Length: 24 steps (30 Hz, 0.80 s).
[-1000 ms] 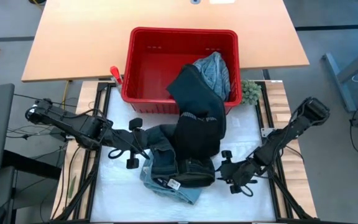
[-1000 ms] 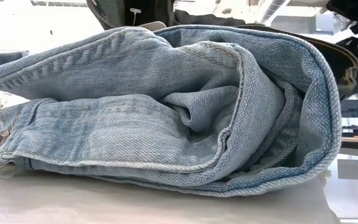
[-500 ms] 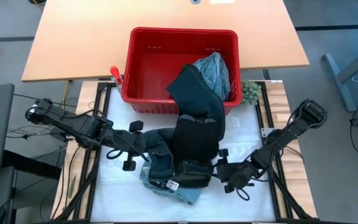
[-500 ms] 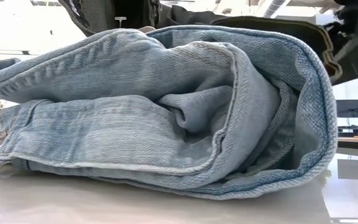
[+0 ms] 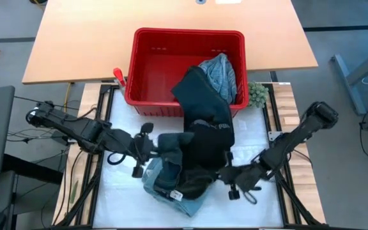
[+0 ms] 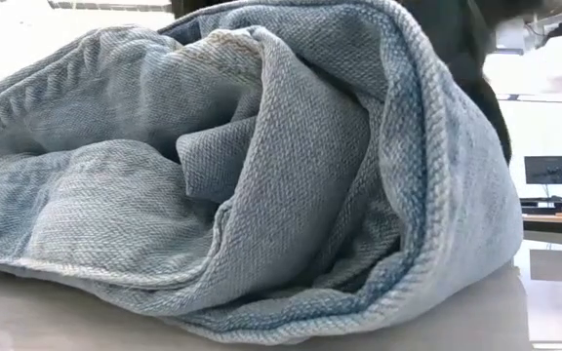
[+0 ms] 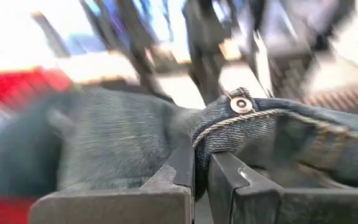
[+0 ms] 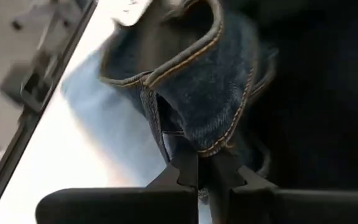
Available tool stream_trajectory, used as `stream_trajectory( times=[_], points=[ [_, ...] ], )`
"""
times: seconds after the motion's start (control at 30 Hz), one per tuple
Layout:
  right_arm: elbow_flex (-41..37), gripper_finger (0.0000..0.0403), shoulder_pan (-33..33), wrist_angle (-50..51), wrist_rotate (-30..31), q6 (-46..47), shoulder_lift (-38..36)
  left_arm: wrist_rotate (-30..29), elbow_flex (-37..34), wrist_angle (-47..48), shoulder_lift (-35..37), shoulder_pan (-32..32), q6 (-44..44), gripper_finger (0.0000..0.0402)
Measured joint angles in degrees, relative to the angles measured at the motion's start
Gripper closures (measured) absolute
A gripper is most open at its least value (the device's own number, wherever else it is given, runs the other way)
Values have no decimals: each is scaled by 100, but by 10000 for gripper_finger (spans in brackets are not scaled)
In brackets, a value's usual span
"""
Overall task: Fold Laundry from Bin
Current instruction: Remove the dark blue pants from the red laundry bin
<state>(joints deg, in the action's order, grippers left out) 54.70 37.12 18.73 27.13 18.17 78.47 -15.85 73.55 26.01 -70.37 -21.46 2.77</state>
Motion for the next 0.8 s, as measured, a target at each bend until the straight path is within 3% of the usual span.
stream_trajectory(
  times=[0.13, 0.23, 0.3, 0.37, 0.43, 0.57, 0.73, 0.8],
  points=[
    [1001, 372, -315, 796, 586, -951, -754, -1485, 378, -1620, 2, 158, -956, 400],
    [1949, 372, -653, 546, 1086, -2214, -1273, -2719, 837, -2985, 5, 438, -1663, 400],
    [2653, 372, -927, 79, 1158, -2938, -1484, -3164, 1214, -3728, 28, 668, -2038, 400],
    [3334, 372, -1177, -486, 979, -3467, -1563, -3237, 1627, -4117, 41, 843, -2267, 400],
    [3936, 372, -1354, -1003, 508, -3887, -1543, -2881, 2073, -4141, 38, 949, -2316, 400],
    [4891, 372, -1583, -1807, -676, -4385, -1250, -1520, 3027, -4096, -202, 1096, -2348, 400],
    [5932, 372, -1715, -1935, -2471, -4703, -632, 294, 4418, -3772, -938, 995, -2629, 400],
    [6335, 372, -1704, -1977, -2854, -4877, -347, 605, 5069, -3520, -1351, 902, -2726, 400]
  ],
)
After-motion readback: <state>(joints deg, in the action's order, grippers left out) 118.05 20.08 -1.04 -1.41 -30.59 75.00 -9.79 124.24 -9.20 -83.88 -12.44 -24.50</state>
